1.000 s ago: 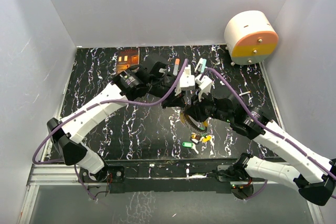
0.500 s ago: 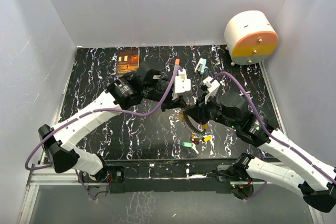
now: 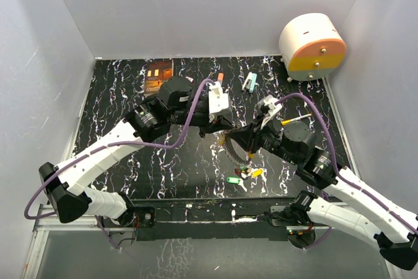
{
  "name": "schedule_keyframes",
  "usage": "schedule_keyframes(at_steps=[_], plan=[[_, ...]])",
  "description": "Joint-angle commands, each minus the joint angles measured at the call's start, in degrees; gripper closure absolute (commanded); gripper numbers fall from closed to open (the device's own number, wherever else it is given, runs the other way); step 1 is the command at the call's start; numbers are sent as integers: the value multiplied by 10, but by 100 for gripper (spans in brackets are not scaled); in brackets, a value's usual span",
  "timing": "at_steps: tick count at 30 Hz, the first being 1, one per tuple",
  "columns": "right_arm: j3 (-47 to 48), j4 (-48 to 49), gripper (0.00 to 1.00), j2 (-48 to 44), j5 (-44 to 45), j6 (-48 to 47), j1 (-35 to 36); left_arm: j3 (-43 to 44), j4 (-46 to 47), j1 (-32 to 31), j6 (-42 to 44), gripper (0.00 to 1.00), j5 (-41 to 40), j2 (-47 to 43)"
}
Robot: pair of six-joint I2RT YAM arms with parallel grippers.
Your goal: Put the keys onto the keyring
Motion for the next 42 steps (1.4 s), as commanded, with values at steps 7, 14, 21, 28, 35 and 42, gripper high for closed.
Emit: schedule_keyframes(at_steps=[7,14,21,28,35,42], plan=[[-11,138,92,-10,-2,35,3,-55,129,-1,-56,100,47,-40],[-28,189,92,-16,-16,55,3,-100,219,-1,-78,100,76,-61],[-47,220,92,-23,-21,79,2,-142,322,-1,-113,100,111,-81],[-59,262,92,-26,-37,105,3,-210,428,-1,-152,100,127,-112],[-40,237,92,-25,-33,102,3,-198,353,0,-91,100,118,-119],[-10,150,92,-23,-11,65,3,-117,141,1,24,45,56,-126]])
